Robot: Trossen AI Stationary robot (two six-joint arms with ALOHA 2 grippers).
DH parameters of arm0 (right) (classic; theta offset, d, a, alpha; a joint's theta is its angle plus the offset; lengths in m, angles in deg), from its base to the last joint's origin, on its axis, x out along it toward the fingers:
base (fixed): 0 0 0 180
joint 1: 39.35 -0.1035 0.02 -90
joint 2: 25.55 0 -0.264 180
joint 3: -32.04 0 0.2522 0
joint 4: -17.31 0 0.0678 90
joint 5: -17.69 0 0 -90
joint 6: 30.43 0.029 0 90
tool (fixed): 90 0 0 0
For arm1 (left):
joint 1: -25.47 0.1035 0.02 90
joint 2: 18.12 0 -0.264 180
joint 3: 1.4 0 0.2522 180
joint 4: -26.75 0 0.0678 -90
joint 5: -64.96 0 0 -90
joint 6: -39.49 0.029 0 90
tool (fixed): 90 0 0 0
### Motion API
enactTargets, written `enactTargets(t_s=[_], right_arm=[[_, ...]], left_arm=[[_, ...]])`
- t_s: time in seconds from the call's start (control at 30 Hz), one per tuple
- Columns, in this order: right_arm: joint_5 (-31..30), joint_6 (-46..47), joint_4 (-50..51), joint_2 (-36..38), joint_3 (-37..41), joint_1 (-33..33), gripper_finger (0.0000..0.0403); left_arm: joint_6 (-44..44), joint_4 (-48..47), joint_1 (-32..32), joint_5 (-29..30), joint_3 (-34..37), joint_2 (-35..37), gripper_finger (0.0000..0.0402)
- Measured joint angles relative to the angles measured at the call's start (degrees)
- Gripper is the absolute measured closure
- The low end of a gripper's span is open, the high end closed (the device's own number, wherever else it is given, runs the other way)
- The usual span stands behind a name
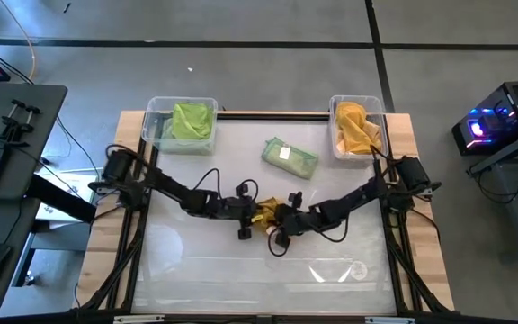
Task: Sort towels by color in basket
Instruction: Put the yellow kitchen towel into the right transparent bin
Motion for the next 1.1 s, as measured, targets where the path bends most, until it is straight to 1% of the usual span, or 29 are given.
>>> enactTargets(t_s=[0.07, 0.17, 0.27, 0.33, 0.43, 0.6, 0.7, 0.77, 0.83, 0.93, 1.0, 1.1], right_arm=[[-0.9, 0.4, 0.1, 0.0, 0.0, -0.6, 0.0373], [-3.1, 2.3, 2.9, 1.9, 0.4, -2.1, 0.037], [-5.5, 2.6, 9.2, 7.0, 0.9, -4.5, 0.0366], [-7.6, 3.4, 15.8, 11.9, 1.3, -6.5, 0.0372], [-13.4, 6.8, 23.8, 20.9, 0.4, -9.5, 0.0372], [-27.6, 12.9, 41.7, 33.9, -3.3, -14.0, 0.0372], [-36.0, 16.6, 53.5, 40.7, -7.7, -13.5, 0.0372], [-38.1, 19.3, 63.2, 43.9, -11.0, -11.0, 0.0372], [-38.5, 21.7, 72.9, 46.7, -14.6, -6.2, 0.0372], [-38.1, 23.2, 83.8, 49.3, -17.2, 4.5, 0.0372], [-35.2, 21.0, 86.5, 50.2, -17.2, 12.9, 0.0372], [-30.2, 12.9, 86.4, 50.4, -17.0, 26.0, 0.0372]], left_arm=[[0.7, -4.1, -0.7, 2.0, 0.0, 3.2, 0.0271], [1.2, -11.1, -1.8, 7.9, 0.0, 7.4, 0.0271], [1.0, -16.4, -2.7, 14.9, -0.1, 10.1, 0.0271], [0.5, -18.2, -3.1, 18.4, -0.1, 10.8, 0.0271], [0.0, -17.9, -3.3, 20.4, -0.1, 10.7, 0.0271], [0.0, -15.0, -3.3, 20.3, -0.1, 9.1, 0.0271], [0.0, -14.4, -3.3, 20.2, -0.1, 8.8, 0.0271], [0.0, -14.1, -3.3, 20.2, -0.1, 8.8, 0.0271], [0.5, -13.7, -3.3, 20.2, -0.1, 8.8, 0.0271], [1.0, -12.3, -3.3, 20.2, -0.1, 8.8, 0.0271], [1.0, -12.5, -3.3, 20.2, -0.1, 8.8, 0.0271], [1.0, -12.4, -3.3, 20.2, -0.1, 8.8, 0.0271]])
